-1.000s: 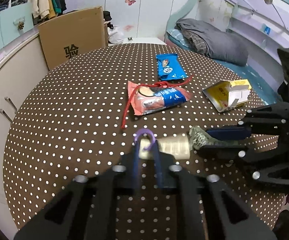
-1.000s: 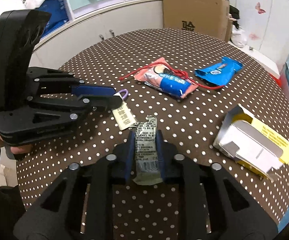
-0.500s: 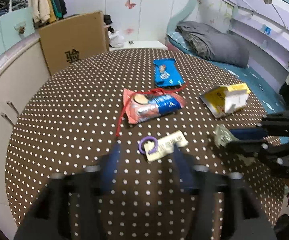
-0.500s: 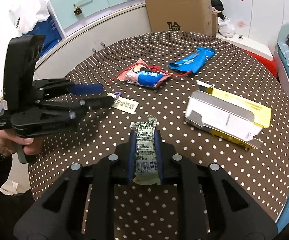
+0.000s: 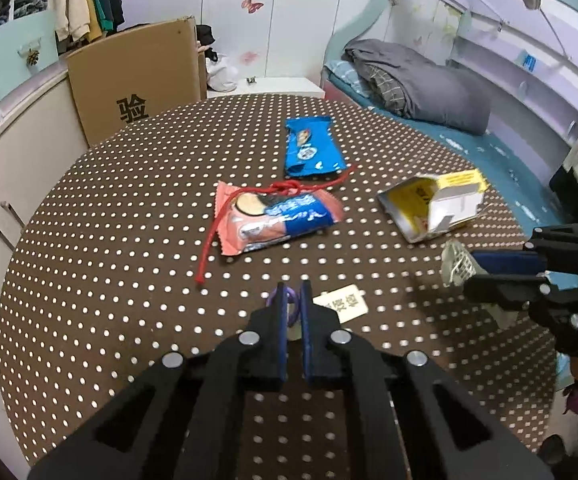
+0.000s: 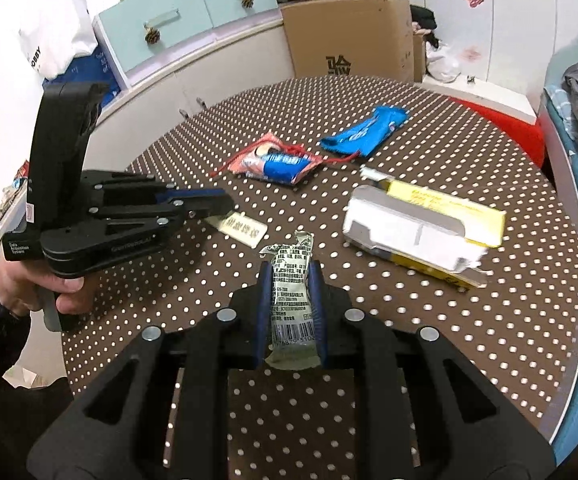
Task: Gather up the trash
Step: 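Carry the tag and packet over the wastebasket and open both tools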
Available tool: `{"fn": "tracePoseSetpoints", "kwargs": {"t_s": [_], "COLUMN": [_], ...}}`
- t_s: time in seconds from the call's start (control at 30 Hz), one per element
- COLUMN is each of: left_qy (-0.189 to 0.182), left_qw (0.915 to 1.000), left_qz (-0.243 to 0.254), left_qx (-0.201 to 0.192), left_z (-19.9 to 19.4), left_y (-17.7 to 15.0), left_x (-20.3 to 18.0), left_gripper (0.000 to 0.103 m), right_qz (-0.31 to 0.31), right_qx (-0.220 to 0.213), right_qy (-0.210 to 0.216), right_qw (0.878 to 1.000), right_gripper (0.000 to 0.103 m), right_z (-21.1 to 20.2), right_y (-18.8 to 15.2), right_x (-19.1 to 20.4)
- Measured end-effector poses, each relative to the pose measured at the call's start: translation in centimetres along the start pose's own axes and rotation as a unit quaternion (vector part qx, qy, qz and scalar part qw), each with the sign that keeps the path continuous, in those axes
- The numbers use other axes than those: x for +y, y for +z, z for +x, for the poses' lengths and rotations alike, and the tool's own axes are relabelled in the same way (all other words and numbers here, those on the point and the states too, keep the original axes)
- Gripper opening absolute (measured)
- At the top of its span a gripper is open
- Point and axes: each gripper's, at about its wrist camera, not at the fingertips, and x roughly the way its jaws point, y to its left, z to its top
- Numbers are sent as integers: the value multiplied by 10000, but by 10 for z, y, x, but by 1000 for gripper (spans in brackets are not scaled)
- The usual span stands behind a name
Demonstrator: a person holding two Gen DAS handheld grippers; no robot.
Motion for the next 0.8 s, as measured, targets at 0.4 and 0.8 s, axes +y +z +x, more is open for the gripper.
{"fn": "tracePoseSetpoints", "kwargs": {"t_s": [0.4,0.8], "left_qy": [-48,-563], "left_qw": [9997,9932], "left_qz": [89,281], "left_qx": [-223,-982], "left_z": [-21,-83], "left_y": [1,46], "left_x": [-17,-55], "left_gripper": [5,5], "right_qz": [192,540], "right_qx": [-420,-1099], "right_qy": [-168,-627], "right_qw": [9988,9905], "right_gripper": [19,19], "right_z": [-39,-102], "right_y": [-3,-6], "right_x": [-24,-68]}}
